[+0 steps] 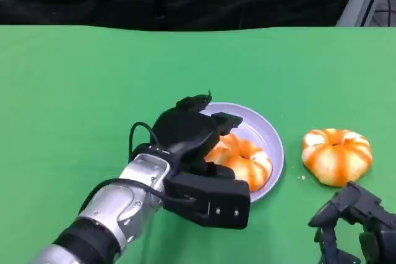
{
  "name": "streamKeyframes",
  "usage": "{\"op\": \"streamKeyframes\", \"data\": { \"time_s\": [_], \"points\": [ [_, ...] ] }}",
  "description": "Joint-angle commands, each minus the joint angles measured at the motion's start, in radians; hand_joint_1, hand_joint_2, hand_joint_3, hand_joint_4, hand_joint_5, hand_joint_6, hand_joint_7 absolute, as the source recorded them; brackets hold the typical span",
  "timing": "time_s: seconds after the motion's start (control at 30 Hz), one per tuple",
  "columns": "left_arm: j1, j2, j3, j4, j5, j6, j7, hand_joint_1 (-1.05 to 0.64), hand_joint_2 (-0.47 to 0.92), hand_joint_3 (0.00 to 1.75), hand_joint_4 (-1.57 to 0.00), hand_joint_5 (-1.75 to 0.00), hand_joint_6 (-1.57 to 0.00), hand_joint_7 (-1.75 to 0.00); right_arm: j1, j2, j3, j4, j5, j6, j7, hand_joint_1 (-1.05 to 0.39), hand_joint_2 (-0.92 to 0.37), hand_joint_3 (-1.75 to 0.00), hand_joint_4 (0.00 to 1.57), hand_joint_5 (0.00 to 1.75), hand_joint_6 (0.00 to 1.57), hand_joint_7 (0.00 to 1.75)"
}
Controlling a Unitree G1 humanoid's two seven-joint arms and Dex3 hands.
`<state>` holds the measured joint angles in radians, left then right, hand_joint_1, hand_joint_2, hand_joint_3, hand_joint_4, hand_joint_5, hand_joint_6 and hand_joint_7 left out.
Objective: Grasp the bread from the table and place it into the plate.
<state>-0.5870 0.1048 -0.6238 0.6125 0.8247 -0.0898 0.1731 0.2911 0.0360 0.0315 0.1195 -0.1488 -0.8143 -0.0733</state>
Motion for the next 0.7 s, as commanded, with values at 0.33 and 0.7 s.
{"op": "streamKeyframes", "data": {
  "time_s": [0.33,0.7],
  "points": [
    [0.112,0.052,0.146,-0.237,-0.235,-0.018,-0.222,-1.05,0.92,0.62,-0.01,0.0,-0.3,-0.01,0.008,-0.011,-0.014,-0.007,0.003,-0.008,-0.006,-0.1,-0.52,-1.21,0.83,1.74,0.75,1.5],
    [0.277,0.027,0.442,-0.511,-0.904,0.156,-0.631,-0.02,0.9,0.45,-0.81,-0.31,-0.79,-0.13,0.006,-0.012,-0.018,0.0,0.005,-0.011,-0.007,-0.12,-0.53,-1.19,0.83,1.75,0.74,1.5]
  ]
}}
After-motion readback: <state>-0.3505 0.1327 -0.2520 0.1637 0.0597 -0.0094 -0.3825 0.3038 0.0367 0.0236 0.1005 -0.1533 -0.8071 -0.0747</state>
